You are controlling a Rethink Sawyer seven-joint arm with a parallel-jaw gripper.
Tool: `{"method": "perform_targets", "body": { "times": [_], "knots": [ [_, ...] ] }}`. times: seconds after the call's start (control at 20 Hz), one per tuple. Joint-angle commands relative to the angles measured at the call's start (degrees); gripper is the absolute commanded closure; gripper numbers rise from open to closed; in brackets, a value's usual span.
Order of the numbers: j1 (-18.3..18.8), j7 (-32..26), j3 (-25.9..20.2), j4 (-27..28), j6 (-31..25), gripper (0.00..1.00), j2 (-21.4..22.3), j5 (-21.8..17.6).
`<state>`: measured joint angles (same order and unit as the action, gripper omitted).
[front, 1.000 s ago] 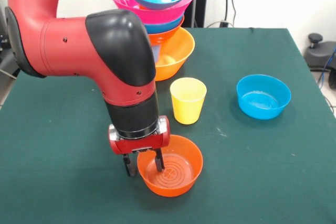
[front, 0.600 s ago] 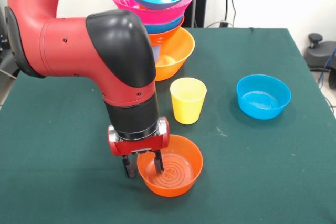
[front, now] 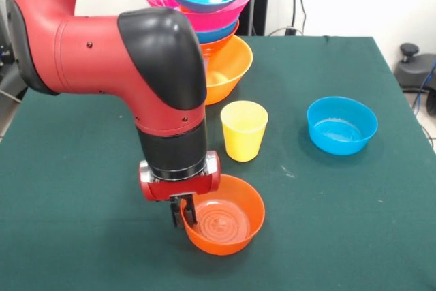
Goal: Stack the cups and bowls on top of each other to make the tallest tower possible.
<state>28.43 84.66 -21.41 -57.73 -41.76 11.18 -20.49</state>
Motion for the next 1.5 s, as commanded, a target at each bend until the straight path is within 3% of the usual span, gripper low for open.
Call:
{"method": "perform_targets", "body": {
  "times": [0.05, 0.15, 0.4, 0.5, 0.6, 0.7, 1.05, 1.2, 1.5],
  "knots": [
    [-3.11, -0.92, 3.38, -0.05, -2.4, 1.0, 0.56, -4.58],
    [-3.8, 0.09, 5.04, -0.9, -1.27, 1.0, 1.49, -5.34],
    [-1.5, -4.22, 2.51, -6.76, 3.5, 1.0, 4.98, -5.15],
    [-0.43, -1.13, 2.69, -10.92, 5.87, 1.0, 7.62, -4.3],
    [3.66, -1.86, -1.37, -16.94, 12.46, 1.0, 10.18, -3.4],
    [7.03, -5.29, -5.27, -20.88, 14.74, 1.0, 12.13, -3.12],
    [11.62, -10.31, -10.32, -25.75, 12.81, 1.0, 15.47, -4.47],
    [12.73, -13.49, -12.51, -26.36, 9.37, 1.0, 16.77, -4.93],
    [12.49, -11.28, -12.05, -28.43, 7.34, 1.0, 20.72, -6.03]
  ]
}}
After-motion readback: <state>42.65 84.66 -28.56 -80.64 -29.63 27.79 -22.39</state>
